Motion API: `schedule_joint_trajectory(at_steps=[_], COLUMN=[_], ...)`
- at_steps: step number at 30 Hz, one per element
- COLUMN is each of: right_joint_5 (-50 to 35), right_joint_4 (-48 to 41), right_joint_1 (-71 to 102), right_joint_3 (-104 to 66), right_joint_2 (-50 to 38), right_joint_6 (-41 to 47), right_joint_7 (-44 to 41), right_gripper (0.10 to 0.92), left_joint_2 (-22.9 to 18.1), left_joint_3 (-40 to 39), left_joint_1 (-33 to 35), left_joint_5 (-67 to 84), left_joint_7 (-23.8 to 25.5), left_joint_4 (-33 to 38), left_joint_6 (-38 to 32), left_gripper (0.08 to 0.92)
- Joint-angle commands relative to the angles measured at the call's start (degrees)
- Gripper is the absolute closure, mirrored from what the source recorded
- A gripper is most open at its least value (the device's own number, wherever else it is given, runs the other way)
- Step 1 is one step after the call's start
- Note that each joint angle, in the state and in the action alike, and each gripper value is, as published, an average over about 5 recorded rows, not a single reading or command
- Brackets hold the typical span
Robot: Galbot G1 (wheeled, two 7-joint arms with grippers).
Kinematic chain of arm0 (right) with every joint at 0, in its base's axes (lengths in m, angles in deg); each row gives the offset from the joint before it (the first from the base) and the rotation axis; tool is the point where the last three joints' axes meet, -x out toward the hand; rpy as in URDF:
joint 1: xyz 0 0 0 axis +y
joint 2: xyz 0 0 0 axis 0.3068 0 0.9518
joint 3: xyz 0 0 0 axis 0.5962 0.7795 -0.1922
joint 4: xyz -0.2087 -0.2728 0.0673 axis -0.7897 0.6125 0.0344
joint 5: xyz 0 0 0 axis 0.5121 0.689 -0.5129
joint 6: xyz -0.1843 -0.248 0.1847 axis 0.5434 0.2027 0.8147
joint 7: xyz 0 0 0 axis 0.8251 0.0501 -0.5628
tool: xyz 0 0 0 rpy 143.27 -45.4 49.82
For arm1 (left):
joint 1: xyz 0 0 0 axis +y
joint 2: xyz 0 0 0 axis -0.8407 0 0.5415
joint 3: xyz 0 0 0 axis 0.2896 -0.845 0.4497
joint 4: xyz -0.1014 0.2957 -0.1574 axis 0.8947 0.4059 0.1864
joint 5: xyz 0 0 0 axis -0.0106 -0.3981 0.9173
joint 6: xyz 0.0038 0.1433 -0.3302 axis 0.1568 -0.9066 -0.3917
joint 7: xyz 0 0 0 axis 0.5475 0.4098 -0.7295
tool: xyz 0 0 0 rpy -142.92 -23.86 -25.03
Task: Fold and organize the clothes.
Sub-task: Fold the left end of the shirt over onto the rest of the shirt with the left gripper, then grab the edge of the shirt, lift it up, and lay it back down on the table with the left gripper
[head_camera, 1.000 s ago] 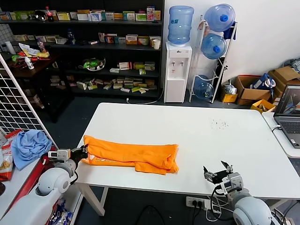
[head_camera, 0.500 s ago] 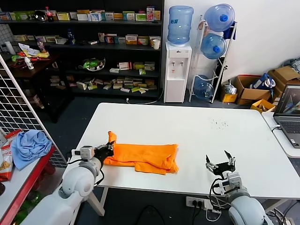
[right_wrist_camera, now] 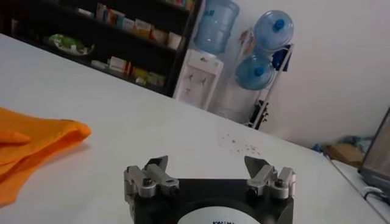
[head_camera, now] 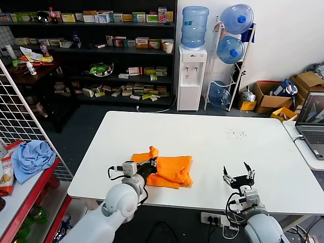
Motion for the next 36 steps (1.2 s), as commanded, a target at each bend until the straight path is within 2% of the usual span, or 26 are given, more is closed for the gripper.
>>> schedule_joint_trajectory(at_steps=[1, 6, 11, 15, 18, 21, 24, 28, 32, 36], right_joint_5=[1.19, 0.83, 0.27, -1.09, -1.29, -1.37, -1.89, -3.53, -4.28, -4.74], right_joint_4=[-1.12, -0.86, -0.43, 0.97, 1.5, 1.08, 0.59, 0.79, 0.88, 1.02], right_joint_1=[-0.42, -0.76, -0.65, 0.45, 1.08, 1.26, 1.73, 2.99, 3.61, 3.65], right_joint_3=[0.21, 0.83, 1.14, 1.39, 1.59, 1.58, 1.45, 1.37, 1.49, 1.46], right_joint_2=[1.08, 1.32, 1.37, 0.88, 0.38, -0.09, -0.8, -2.12, -3.28, -3.85], right_joint_6=[-1.37, -0.82, -0.46, 0.32, 0.48, -0.59, -2.89, -5.06, -5.87, -5.9], right_joint_7=[0.29, 0.71, 0.8, 0.96, 0.67, -0.24, -1.77, -3.1, -3.67, -3.83], right_gripper=[0.203, 0.203, 0.203, 0.203, 0.203, 0.203, 0.203, 0.203, 0.203, 0.203], left_joint_2=[-11.67, -15.18, -15.61, -13.63, -10.16, -4.28, 2.08, 8.76, 12.54, 13.68], left_joint_3=[-5.55, -6.33, -5.5, -4.2, -2.57, 0.44, 4.13, 10.24, 15.75, 18.69], left_joint_1=[-1.28, -1.15, -0.83, -0.19, 0.78, 2.36, 4.44, 8.0, 10.75, 11.91], left_joint_5=[-1.48, -1.5, -0.36, 0.35, -0.24, -1.88, -3.37, -3.36, -2.81, -2.9], left_joint_7=[-1.13, -0.38, 0.7, 1.31, 2.13, 4.46, 8.47, 16.33, 23.05, 28.19], left_joint_4=[-5.56, -8.99, -9.21, -7.28, -5.04, -3.09, -1.87, -0.58, -1.0, -3.3], left_joint_6=[-1.28, -5.27, -10.35, -12.23, -12.05, -10.92, -10.05, -7.5, -3.16, -0.07], left_gripper=[0.893, 0.88, 0.759, 0.646, 0.559, 0.473, 0.386, 0.266, 0.19, 0.178])
